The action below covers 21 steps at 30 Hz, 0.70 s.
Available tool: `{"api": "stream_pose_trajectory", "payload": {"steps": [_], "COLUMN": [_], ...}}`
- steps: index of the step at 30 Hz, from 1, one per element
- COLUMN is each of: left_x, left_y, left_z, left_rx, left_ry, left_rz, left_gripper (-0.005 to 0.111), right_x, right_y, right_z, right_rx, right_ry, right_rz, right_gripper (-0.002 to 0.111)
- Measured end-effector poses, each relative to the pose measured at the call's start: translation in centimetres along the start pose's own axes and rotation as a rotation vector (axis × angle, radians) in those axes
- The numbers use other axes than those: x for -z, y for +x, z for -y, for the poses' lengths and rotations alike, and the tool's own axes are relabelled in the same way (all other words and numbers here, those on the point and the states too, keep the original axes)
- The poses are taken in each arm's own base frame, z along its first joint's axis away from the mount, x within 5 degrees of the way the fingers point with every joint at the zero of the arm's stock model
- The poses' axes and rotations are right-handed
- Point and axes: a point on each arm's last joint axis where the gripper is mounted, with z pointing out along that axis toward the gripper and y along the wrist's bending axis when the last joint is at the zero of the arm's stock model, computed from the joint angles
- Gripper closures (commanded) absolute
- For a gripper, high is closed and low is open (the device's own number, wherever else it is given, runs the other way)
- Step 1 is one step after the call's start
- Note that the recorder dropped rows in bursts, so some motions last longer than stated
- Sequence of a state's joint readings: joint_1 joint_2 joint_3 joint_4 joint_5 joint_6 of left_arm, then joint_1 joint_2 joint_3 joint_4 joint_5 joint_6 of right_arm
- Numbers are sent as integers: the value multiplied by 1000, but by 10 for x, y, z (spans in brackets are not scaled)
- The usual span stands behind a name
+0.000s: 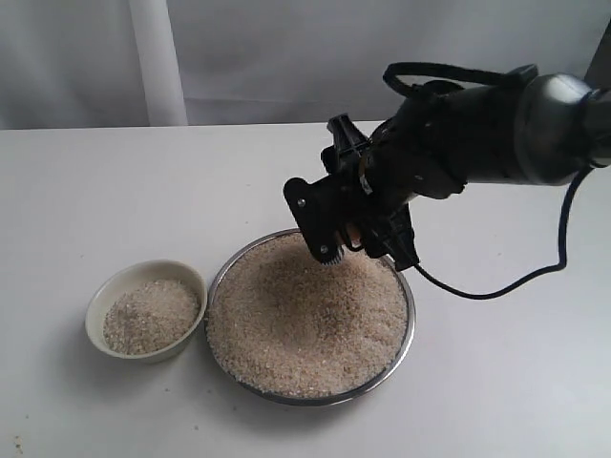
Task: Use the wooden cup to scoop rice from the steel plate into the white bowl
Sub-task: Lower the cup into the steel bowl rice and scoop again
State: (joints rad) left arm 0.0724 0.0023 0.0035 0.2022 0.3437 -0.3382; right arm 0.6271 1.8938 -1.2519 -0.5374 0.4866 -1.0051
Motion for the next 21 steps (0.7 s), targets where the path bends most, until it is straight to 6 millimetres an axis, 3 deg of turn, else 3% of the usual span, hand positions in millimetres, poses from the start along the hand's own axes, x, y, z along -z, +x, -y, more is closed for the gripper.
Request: {"api": "stream_pose_trajectory", "payload": {"steps": [11, 21], "left_x": [0, 0], "left_y": [0, 0], "left_z": [0, 0], "left_rx": [0, 0], "left_ry": [0, 0], "left_rz": [0, 0], "left_gripper": [107, 107], "right_x": [-30, -40], "right_y": [1, -20], "right_z": [-10, -18], "right_rx": [220, 303], "right_ry": [-24, -40], "right_rz": [-84, -70], "right_gripper": [108, 108]}}
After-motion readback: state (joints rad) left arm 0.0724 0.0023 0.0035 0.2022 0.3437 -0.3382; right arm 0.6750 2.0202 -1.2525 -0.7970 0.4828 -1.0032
